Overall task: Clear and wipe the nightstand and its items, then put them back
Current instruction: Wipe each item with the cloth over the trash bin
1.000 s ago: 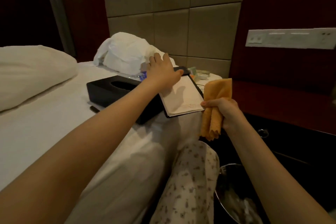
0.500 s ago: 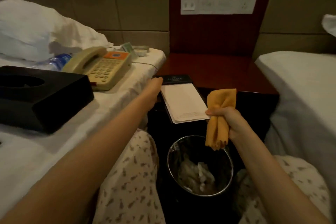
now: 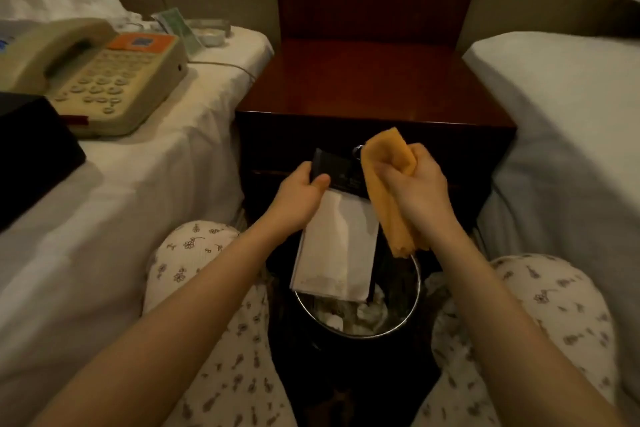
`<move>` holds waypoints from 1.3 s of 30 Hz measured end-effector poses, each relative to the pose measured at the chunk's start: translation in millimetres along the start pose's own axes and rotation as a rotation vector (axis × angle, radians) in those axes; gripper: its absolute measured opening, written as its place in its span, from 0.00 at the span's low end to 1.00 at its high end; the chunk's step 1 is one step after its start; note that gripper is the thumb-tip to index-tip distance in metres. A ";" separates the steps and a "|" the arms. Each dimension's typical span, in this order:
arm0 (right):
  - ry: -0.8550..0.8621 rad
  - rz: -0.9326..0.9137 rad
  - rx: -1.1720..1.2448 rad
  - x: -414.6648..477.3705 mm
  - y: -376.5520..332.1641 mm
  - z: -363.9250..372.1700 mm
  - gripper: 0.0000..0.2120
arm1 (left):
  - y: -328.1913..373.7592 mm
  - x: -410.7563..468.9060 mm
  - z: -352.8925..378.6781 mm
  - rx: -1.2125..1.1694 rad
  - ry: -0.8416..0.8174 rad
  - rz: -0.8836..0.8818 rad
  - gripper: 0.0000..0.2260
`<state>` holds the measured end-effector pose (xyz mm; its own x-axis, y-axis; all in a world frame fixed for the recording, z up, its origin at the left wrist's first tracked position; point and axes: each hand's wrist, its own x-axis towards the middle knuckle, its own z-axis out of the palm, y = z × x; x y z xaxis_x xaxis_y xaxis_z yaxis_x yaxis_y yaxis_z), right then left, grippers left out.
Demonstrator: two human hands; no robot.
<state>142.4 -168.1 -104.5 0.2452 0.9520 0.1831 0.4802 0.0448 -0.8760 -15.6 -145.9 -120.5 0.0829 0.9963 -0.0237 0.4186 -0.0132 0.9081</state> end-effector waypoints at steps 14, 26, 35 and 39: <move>0.166 -0.005 -0.133 5.0 37.0 38.8 0.13 | -9.7 -9.7 32.0 0.022 -0.093 -0.034 0.06; 0.227 0.135 -0.245 3.4 51.2 37.7 0.13 | -16.2 -11.6 24.2 0.040 -0.042 -0.014 0.11; 0.018 -0.276 -0.415 -0.1 46.1 42.3 0.16 | -14.8 -7.1 30.3 0.118 -0.146 -0.067 0.05; 0.271 0.054 -0.243 8.6 54.7 32.7 0.11 | -14.4 -4.0 21.4 -0.081 -0.011 -0.144 0.12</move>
<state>143.3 -147.6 -165.4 0.4740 0.8351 0.2792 0.6383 -0.1075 -0.7622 -2.6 -151.5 -142.4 0.0371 0.9864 -0.1599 0.3525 0.1368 0.9258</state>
